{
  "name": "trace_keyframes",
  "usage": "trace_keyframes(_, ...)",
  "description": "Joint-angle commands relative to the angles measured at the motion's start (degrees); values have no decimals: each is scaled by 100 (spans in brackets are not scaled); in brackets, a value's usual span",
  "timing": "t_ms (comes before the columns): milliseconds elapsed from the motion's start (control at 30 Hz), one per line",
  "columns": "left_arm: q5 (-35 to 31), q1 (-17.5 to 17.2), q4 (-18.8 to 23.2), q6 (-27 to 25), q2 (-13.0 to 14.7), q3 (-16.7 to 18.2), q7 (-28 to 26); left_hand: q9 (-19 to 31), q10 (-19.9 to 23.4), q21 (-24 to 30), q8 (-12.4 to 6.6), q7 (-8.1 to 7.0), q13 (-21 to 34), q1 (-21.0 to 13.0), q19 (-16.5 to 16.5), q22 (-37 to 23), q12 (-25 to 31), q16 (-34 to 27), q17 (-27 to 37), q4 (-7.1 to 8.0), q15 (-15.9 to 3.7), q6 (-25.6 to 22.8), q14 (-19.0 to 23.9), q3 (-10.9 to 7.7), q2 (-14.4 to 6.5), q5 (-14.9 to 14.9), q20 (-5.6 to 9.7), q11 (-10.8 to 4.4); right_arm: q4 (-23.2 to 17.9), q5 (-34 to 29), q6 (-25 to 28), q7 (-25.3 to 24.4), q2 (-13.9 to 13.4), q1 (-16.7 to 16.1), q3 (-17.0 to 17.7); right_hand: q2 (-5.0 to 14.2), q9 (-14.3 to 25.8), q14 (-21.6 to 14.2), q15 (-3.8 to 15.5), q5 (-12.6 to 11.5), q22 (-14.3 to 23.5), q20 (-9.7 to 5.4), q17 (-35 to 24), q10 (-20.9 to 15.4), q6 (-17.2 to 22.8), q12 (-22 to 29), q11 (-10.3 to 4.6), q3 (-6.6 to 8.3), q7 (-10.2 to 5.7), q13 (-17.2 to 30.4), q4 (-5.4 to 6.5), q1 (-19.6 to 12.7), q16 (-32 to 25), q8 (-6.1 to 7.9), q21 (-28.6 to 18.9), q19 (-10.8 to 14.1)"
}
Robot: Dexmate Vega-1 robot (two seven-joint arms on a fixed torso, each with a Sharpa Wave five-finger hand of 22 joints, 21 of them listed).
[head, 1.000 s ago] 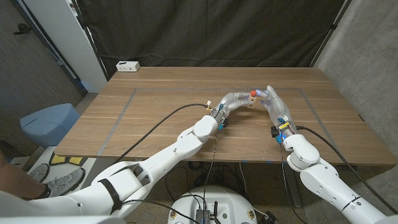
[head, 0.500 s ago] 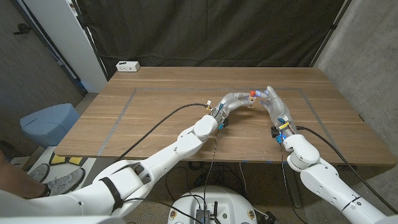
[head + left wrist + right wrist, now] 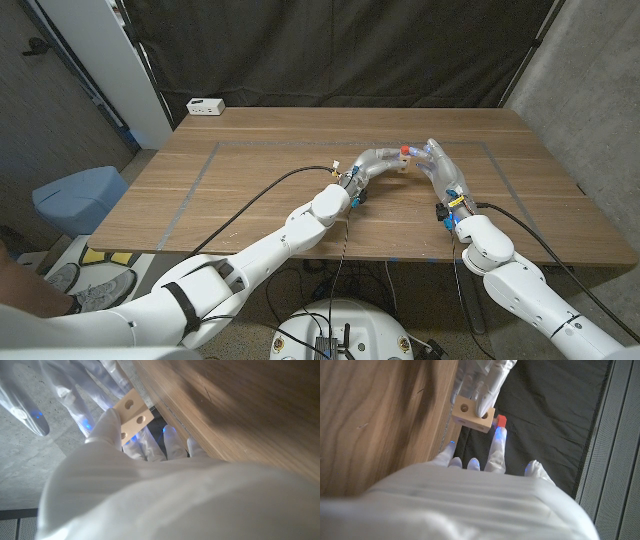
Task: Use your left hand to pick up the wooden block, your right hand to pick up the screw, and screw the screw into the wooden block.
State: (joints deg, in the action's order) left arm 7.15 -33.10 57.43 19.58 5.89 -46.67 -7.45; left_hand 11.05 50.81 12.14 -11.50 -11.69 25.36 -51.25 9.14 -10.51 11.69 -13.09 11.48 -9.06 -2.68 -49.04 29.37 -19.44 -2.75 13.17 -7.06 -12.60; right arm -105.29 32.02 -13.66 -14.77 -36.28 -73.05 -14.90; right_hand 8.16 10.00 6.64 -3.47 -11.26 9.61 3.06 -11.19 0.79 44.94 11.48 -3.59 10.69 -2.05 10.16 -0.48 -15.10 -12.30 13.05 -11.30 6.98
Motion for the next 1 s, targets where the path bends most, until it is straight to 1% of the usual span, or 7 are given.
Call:
trace_keyframes(33,33,59,-137,17,-62,-4,34,22,49,24,-64,177,10,135,54,-28,50,-8,-2,42,-390,-306,63,-67,-199,29,6,21,22,52,12,134,-66,38,-20,4,29,-22,1,-44,3,-2,-2,-44,76,34,-34,59,15,6,0,-18,-16,30,-13,51)
trace_keyframes(433,18,89,-202,32,-105,-25,10,22,52,23,-61,171,11,128,57,-28,52,-3,-6,33,-386,-300,62,-73,-194,29,5,23,107,125,-58,326,-118,86,-33,3,29,-29,30,-44,3,-14,-2,-50,108,15,-68,76,-2,6,-3,-15,-6,7,-5,65)
trace_keyframes(600,4,63,-126,-2,-75,-27,-13,22,52,24,-62,174,11,127,60,-28,51,-5,-5,33,-381,-301,66,-74,-197,30,1,23,90,92,-101,183,-62,27,-1,7,30,-79,42,-44,3,-23,-1,-125,197,29,-73,94,18,6,-7,-16,-16,14,-4,90)
trace_keyframes(700,-7,50,-81,-13,-55,-29,-17,22,51,25,-61,173,11,129,62,-28,51,-6,-5,34,-381,-299,66,-73,-196,29,1,23,49,44,-104,47,-32,-30,29,5,31,-151,44,-43,3,-33,3,-205,290,39,-31,114,48,6,-18,-23,-30,18,-13,144)
trace_keyframes(833,-23,46,-50,-2,-38,-38,-11,22,49,24,-63,178,11,128,63,-28,50,-6,-4,33,-387,-305,66,-72,-195,28,7,23,-19,-19,-97,-108,-15,-106,79,-10,33,-271,81,-39,3,16,13,-348,430,57,20,148,51,6,-50,-47,-48,19,-40,282)
trace_keyframes(967,-31,31,-13,7,-24,-43,-3,22,49,25,-61,164,11,129,65,-28,51,-6,-4,33,-381,-300,66,-73,-196,28,-4,22,-91,-85,-67,-261,1,-172,131,-17,35,-346,96,-36,4,52,16,-423,475,65,20,164,62,7,-63,-55,-61,10,-49,344)
trace_keyframes(1000,-37,24,5,3,-17,-45,-6,22,50,25,-60,163,11,130,66,-28,51,-7,-4,34,-382,-298,69,-73,-197,28,-4,22,-108,-100,-54,-292,1,-185,142,-19,35,-355,95,-35,4,55,17,-442,481,68,44,167,63,7,-66,-56,-61,6,-51,358)
